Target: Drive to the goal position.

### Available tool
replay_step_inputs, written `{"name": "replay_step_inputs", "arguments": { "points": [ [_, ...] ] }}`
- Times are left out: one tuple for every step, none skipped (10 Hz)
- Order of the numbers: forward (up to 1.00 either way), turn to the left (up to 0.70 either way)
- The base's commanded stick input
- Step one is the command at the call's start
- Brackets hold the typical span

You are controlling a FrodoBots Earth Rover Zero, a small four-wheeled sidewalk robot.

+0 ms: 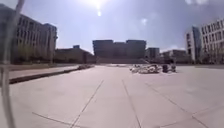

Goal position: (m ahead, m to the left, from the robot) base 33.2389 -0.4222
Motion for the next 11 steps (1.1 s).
{"name": "replay_step_inputs", "arguments": {
  "points": [
    [0.85, -0.01],
    [0.85, -0.27],
    [0.85, -0.25],
    [0.85, -0.15],
    [0.85, -0.01],
    [0.85, 0.0],
    [0.85, 0.0],
    [0.85, 0.0],
    [0.85, 0.0],
    [0.85, 0.0],
    [0.85, 0.0]
  ]
}}
